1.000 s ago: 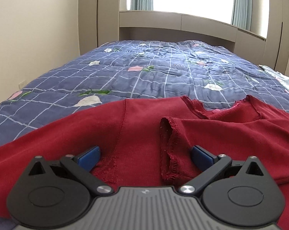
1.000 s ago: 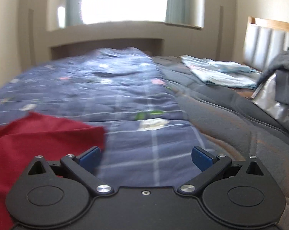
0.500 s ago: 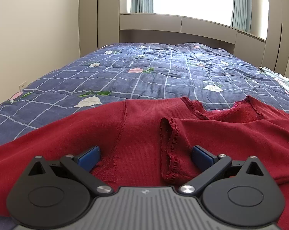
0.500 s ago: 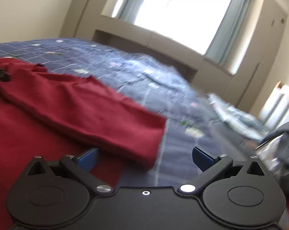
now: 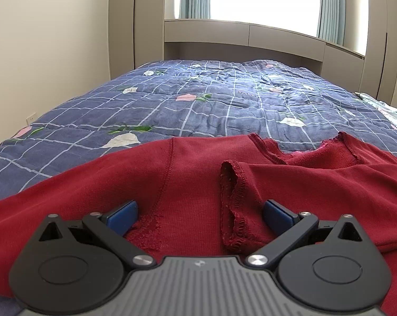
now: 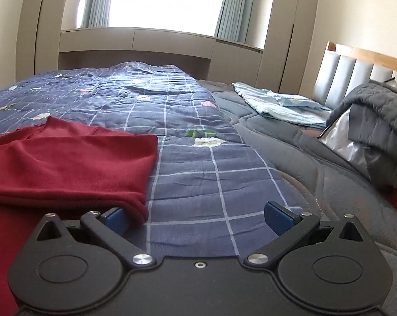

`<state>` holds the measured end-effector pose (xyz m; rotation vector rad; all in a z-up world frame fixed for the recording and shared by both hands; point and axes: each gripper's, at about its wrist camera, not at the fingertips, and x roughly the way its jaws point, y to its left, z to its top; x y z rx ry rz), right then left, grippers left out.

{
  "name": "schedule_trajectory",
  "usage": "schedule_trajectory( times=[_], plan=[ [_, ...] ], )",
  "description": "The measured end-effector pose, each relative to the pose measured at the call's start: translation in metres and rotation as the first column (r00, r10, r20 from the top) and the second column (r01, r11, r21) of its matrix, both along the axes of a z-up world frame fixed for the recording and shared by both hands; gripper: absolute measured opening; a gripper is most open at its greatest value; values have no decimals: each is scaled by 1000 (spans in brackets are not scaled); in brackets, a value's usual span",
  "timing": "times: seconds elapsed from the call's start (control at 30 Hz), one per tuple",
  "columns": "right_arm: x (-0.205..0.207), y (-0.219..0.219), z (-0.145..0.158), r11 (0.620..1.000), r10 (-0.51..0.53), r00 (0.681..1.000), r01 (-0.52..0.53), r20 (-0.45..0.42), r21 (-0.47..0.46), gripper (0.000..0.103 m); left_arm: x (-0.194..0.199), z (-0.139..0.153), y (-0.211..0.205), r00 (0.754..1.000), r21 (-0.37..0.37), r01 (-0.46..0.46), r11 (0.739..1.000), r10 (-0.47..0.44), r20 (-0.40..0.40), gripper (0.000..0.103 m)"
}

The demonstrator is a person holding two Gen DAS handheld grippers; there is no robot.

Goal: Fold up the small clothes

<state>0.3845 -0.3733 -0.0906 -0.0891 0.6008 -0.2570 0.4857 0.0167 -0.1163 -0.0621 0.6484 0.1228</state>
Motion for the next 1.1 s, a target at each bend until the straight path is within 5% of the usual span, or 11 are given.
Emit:
schedule_trajectory(
  times=[0.2, 0.57, 0.8, 0.9, 1.1],
  plan=[
    [-23, -2, 1, 998, -10, 1000, 9, 20, 60, 103, 0, 0, 0, 1000, 0, 0, 1000, 0, 0, 103],
    [-50, -31, -1, 938, -60, 996, 35, 62, 344, 103, -12, 20, 11, 1000, -46, 18, 999, -19, -24, 103],
    [-62, -30, 10, 920, -18, 996, -17, 84, 392, 103, -97, 57, 64, 997, -174, -73, 982, 73, -8, 103],
    [-79, -5, 31, 933, 117, 991, -131, 62, 335, 103, -137, 64, 101, 989, -200, -145, 969, 143, -25, 103],
    [-104, 73, 72, 916, 312, 949, -315, 52, 247, 103, -212, 57, 182, 929, -225, -369, 902, 364, -63, 103]
  ],
)
